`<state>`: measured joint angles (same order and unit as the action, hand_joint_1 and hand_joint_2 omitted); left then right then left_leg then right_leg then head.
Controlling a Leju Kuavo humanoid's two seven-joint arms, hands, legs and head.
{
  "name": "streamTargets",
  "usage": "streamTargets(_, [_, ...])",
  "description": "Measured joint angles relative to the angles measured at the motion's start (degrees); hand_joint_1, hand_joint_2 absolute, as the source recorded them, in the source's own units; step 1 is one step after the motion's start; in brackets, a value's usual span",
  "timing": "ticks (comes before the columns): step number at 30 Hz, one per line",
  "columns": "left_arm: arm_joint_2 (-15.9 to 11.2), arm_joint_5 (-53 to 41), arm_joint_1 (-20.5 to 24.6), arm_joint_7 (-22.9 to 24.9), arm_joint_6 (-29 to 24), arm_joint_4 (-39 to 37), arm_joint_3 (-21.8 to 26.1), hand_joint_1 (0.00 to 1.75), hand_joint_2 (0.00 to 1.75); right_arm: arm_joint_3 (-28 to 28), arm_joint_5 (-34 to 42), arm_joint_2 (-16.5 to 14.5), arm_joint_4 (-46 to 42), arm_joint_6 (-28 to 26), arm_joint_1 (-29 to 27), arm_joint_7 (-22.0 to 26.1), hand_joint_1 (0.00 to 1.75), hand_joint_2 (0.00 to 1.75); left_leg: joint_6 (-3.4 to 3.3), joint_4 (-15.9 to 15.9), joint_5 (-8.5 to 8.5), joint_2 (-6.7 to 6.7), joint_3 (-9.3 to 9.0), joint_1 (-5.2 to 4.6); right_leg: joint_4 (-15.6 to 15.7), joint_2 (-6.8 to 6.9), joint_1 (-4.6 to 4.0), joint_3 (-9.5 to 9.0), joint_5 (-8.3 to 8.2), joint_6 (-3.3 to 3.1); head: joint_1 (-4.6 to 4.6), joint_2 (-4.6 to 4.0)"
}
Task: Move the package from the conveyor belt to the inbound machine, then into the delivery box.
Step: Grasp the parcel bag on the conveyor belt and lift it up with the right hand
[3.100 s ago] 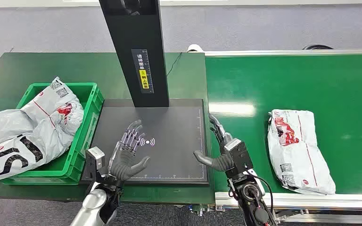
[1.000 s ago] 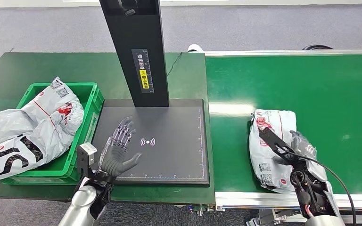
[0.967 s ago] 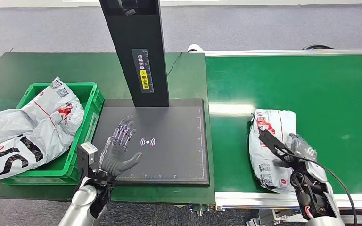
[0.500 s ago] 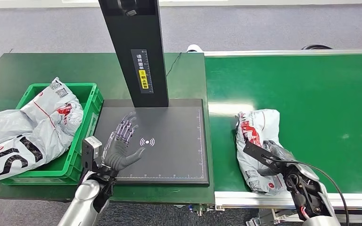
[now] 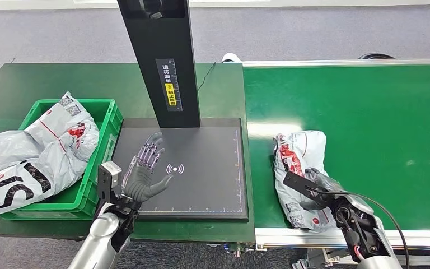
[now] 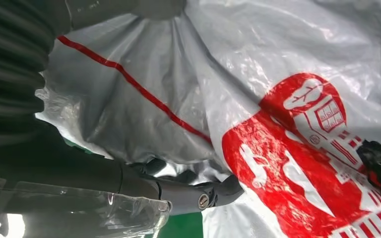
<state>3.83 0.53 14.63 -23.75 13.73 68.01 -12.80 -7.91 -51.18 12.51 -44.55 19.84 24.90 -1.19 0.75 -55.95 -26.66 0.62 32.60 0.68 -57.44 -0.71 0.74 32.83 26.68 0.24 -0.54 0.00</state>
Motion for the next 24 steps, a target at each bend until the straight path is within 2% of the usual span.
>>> streamTargets(10, [-0.36, -0.41, 0.01, -0.07, -1.33, -0.16, -0.22, 0.0, 1.75, -3.63, 2.19, 0.22, 0.69, -0.62, 1.81, 2.0, 1.75, 1.75, 0.0, 0.0, 0.0, -0.01, -0.05, 0.02, 0.0, -0.03, -0.01, -0.02, -0.01, -0.01, -0.01, 0.0])
streamTargets(20, [-0.36, 1.41, -0.01, -0.01, 0.52, -0.23, -0.2, 0.0, 1.75, -6.78, 3.25, 0.38, 1.49, -0.79, 2.71, 3.23, 1.75, 1.75, 0.0, 0.0, 0.0, -0.01, -0.03, 0.01, 0.0, -0.02, -0.01, -0.03, -0.01, 0.0, 0.0, 0.0])
streamTargets(24, [-0.48, 1.62, -0.49, -0.13, 0.5, -0.15, -0.1, 0.0, 1.75, -7.92, 4.1, 0.38, 1.55, -2.89, 3.0, 4.97, 1.75, 1.75, 0.0, 0.01, 0.0, -0.01, -0.01, 0.01, -0.01, -0.02, -0.01, -0.03, -0.01, 0.0, -0.01, 0.0])
